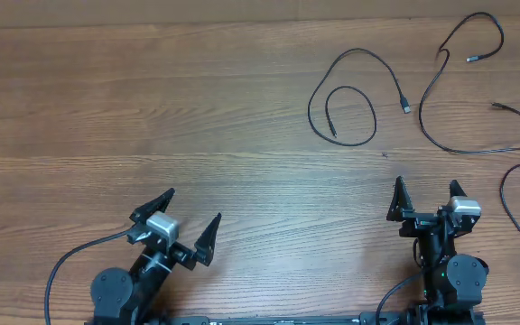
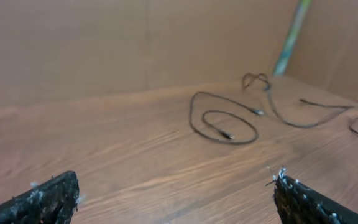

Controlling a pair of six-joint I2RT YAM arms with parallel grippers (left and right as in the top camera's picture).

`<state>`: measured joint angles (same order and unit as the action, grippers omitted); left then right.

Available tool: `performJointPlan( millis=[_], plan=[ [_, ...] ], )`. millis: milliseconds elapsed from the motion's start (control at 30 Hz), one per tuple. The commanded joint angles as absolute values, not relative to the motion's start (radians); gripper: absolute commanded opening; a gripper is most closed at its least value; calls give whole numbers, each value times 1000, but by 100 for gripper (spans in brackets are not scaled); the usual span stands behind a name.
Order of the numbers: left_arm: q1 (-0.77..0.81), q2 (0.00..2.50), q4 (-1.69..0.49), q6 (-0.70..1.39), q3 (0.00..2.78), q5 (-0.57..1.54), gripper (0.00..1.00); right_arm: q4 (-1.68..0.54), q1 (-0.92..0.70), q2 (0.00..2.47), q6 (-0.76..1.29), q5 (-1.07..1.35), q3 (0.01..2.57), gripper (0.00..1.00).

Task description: Untangle cables

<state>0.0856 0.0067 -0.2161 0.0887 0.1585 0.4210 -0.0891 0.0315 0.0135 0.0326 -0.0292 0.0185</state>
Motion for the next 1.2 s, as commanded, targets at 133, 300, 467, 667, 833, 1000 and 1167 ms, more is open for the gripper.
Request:
performJointPlan(
  millis=[133, 300, 467, 667, 833, 1000, 1167],
  plan=[
    [92, 3, -89, 187, 28, 251, 100, -83, 35, 3, 28, -25, 8, 100],
    [92, 3, -55, 187, 4, 160, 100, -83, 35, 3, 28, -25, 8, 100],
    [92, 3, -56, 176, 4, 35, 100, -83, 35, 3, 28, -25, 8, 100],
    [93, 3, -78, 109, 5, 52, 100, -83, 35, 3, 28, -25, 8, 100],
    [96, 3, -78, 111, 5, 42, 100, -83, 35, 3, 28, -25, 8, 100],
    [95, 3, -77, 112, 5, 19, 99, -83, 35, 3, 28, -25, 8, 100],
    [95, 3, -77, 112, 4, 19, 100, -83, 35, 3, 28, -25, 8, 100]
  ],
)
